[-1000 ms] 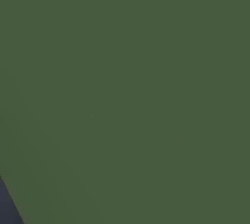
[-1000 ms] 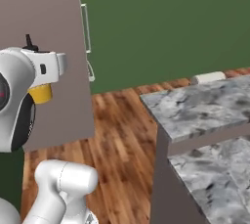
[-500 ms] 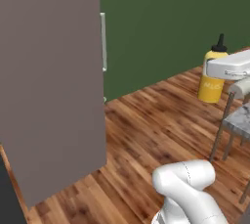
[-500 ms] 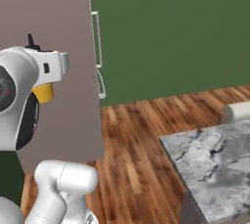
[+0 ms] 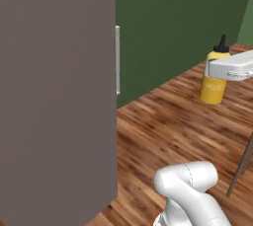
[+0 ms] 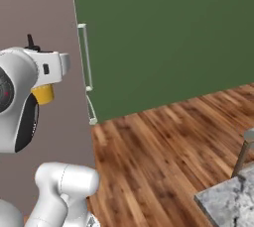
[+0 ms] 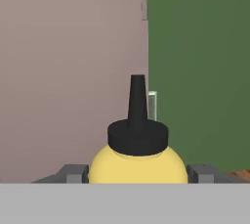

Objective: The dining table condiment station is running low on mustard. Refill the condiment station by opening the cabinet and taking the mustard from the cabinet and placing it on the dining table.

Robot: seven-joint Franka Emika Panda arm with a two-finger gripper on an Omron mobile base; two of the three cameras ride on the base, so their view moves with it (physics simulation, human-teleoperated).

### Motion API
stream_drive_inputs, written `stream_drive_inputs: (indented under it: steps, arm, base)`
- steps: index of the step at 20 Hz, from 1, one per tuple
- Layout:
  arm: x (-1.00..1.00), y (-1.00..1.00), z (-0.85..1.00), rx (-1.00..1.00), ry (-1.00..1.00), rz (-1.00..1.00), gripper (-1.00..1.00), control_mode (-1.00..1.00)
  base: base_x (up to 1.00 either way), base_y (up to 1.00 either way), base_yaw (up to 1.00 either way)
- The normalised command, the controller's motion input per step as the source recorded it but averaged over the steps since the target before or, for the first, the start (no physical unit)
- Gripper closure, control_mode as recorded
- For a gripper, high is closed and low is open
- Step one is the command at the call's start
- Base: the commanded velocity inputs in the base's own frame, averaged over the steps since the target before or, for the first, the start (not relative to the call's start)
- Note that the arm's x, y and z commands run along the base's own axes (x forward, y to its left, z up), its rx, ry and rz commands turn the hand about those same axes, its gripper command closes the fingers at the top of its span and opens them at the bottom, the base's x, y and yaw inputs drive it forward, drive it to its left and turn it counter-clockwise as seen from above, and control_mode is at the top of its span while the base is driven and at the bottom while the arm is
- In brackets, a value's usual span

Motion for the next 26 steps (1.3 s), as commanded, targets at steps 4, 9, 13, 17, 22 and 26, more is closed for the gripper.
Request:
stream_drive_inputs:
  steps: [4,9,13,17,22,26]
  arm:
    - [0.0,0.0,0.0,0.0,0.0,0.0,1.0,1.0]
    - [0.0,0.0,0.0,0.0,0.0,0.0,1.0,1.0]
    - [0.0,0.0,0.0,0.0,0.0,0.0,1.0,1.0]
    - [0.0,0.0,0.0,0.0,0.0,0.0,1.0,1.0]
    - [0.0,0.0,0.0,0.0,0.0,0.0,1.0,1.0]
    - [0.0,0.0,0.0,0.0,0.0,0.0,1.0,1.0]
  base:
    - [0.92,0.08,-0.48]
    - [0.65,-0.02,-0.48]
    - [0.48,-0.06,-0.5]
    - [0.61,0.0,-0.52]
    - [0.94,0.01,-0.49]
    - [1.0,0.27,-0.43]
